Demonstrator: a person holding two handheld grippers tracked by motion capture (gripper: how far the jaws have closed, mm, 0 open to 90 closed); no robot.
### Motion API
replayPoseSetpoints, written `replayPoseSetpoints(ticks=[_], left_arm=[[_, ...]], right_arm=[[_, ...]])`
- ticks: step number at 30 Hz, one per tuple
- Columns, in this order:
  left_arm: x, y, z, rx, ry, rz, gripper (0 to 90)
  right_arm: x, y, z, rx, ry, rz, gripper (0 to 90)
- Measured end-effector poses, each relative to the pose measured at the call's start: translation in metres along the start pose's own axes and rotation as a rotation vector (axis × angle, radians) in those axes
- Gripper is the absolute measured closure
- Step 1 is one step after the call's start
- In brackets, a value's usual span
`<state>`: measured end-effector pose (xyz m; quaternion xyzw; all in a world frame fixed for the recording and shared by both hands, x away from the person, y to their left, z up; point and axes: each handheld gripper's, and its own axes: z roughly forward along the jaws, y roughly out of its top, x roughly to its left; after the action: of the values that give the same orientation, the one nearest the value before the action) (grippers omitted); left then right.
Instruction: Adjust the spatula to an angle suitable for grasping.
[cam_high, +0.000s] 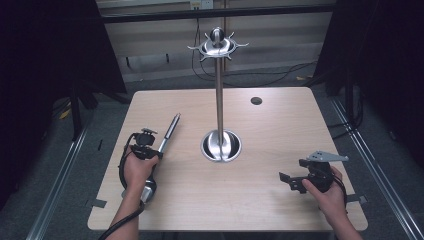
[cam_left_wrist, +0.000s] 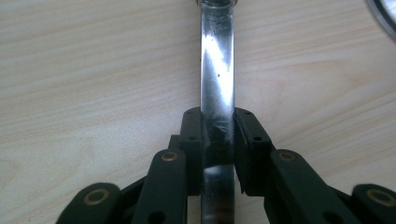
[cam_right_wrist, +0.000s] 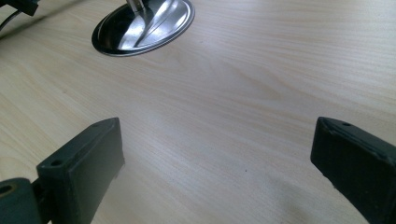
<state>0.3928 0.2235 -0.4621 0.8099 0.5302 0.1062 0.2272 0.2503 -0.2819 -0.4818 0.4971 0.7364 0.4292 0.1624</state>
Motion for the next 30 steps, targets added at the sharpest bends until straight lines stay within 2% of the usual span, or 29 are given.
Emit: replayPoseSetpoints(ticks=[1,3,4,5,6,7,8,9,10,11,14,16,18,21,22,26,30], left_arm=[[0.0,0.0,0.0,0.0,0.0,0.0,75.2],[0.0,-0.001,-0.007,-0.034,-0.019,0.008,75.2],[0.0,-0.001,-0.011,-0.067,-0.037,0.005,75.3],[0.0,-0.001,-0.011,-0.067,-0.037,0.005,75.2],[-0.002,-0.002,-0.014,-0.101,-0.051,-0.004,75.2],[-0.001,-0.002,-0.016,-0.111,-0.056,0.006,75.2],[-0.003,-0.002,-0.022,-0.141,-0.077,0.011,75.3],[-0.003,-0.002,-0.022,-0.141,-0.077,0.011,75.3],[-0.004,-0.002,-0.024,-0.163,-0.081,0.012,75.3],[-0.004,-0.002,-0.028,-0.168,-0.097,0.029,75.2],[-0.006,-0.003,-0.035,-0.217,-0.125,0.032,75.2],[-0.008,-0.003,-0.04,-0.244,-0.128,0.044,75.2],[-0.011,-0.004,-0.045,-0.28,-0.151,0.035,75.3],[-0.012,-0.006,-0.053,-0.313,-0.174,0.046,75.2],[-0.013,-0.006,-0.058,-0.332,-0.186,0.066,75.3],[-0.015,-0.007,-0.065,-0.36,-0.21,0.075,75.3],[-0.017,-0.008,-0.075,-0.413,-0.266,0.088,75.2]], right_arm=[[0.0,0.0,0.0,0.0,0.0,0.0,2.2],[-0.001,0.0,0.0,0.0,0.0,0.004,2.2],[-0.002,-0.001,0.0,-0.003,0.004,0.006,2.2],[-0.002,-0.001,0.0,-0.004,0.003,0.007,2.2],[-0.002,-0.001,0.0,-0.006,0.002,0.008,2.2],[-0.002,-0.001,0.0,-0.006,0.002,0.008,2.2],[-0.002,0.0,0.0,-0.008,0.003,0.008,2.2],[-0.002,-0.001,0.0,-0.008,0.001,0.01,2.2],[-0.002,-0.001,0.0,-0.008,0.001,0.01,2.2],[-0.002,-0.001,0.0,-0.008,0.002,0.01,2.2],[-0.003,-0.001,-0.001,-0.01,0.003,0.013,2.2],[-0.003,0.0,-0.001,-0.016,0.006,0.011,2.3],[-0.003,0.0,-0.001,-0.016,0.007,0.013,2.2],[-0.003,0.0,-0.001,-0.02,0.009,0.013,2.2],[-0.003,0.0,-0.001,-0.024,0.009,0.014,2.2],[-0.002,0.0,-0.001,-0.025,0.009,0.012,2.2],[-0.002,0.0,-0.001,-0.025,0.007,0.011,2.2]])
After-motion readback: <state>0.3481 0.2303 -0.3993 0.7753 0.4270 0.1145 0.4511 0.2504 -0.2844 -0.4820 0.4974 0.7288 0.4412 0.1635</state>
